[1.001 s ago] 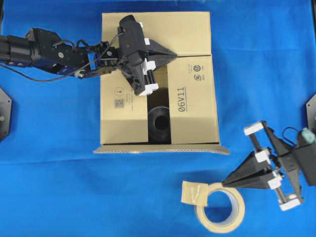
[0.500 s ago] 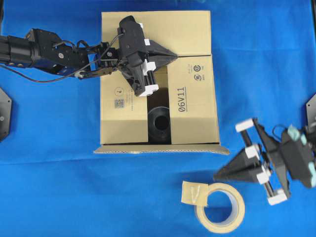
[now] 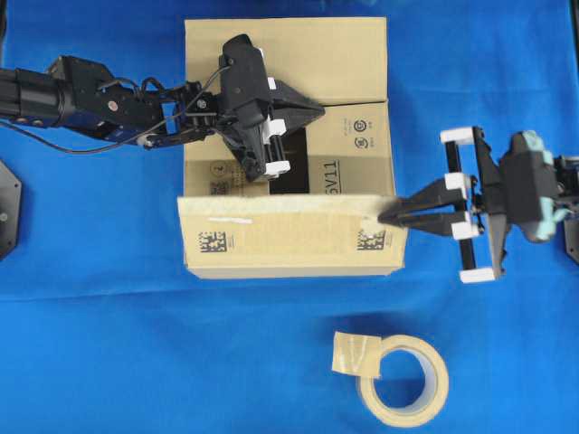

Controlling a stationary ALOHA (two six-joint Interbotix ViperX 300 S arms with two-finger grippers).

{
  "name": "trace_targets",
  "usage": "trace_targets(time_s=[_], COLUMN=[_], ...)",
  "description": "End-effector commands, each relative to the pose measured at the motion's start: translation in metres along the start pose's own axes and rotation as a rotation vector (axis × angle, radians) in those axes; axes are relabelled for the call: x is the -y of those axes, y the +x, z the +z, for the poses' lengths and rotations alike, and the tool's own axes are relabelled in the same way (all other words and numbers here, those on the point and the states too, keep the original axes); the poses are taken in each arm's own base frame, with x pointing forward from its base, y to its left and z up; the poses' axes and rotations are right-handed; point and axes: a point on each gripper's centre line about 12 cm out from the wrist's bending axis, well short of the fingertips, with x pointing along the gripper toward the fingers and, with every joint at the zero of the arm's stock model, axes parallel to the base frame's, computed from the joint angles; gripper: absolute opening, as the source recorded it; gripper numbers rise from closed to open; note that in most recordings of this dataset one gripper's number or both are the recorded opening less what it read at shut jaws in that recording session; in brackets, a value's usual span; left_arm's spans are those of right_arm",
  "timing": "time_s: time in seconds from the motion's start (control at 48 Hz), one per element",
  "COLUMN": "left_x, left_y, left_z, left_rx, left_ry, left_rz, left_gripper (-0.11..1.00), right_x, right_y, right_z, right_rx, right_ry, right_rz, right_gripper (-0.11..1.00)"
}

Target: Close the cardboard box.

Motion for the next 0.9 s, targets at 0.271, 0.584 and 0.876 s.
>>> trace_targets(time_s=[0.271,0.584,0.876], left_x=[0.004,0.004,0.004], left_y=[-0.001,-0.001,-0.006], left_z=[0.007,0.007,0.017], left_rx=[0.02,0.02,0.042], left_ry=[0.001,0.0,0.004], left_rz=[-0.007,-0.009,-0.008], left_gripper=[0.0,0.0,0.0], right_x=[0.011,0.013,0.013], right_y=[0.024,0.033,0.033], right_z=[-0.034,-0.046,-0.046], right_rx=[-0.135,-0.18,-0.179], right_ry=[0.05,0.074,0.075], right_rz=[-0.045,-0.057,-0.057], right_gripper=[0.0,0.0,0.0])
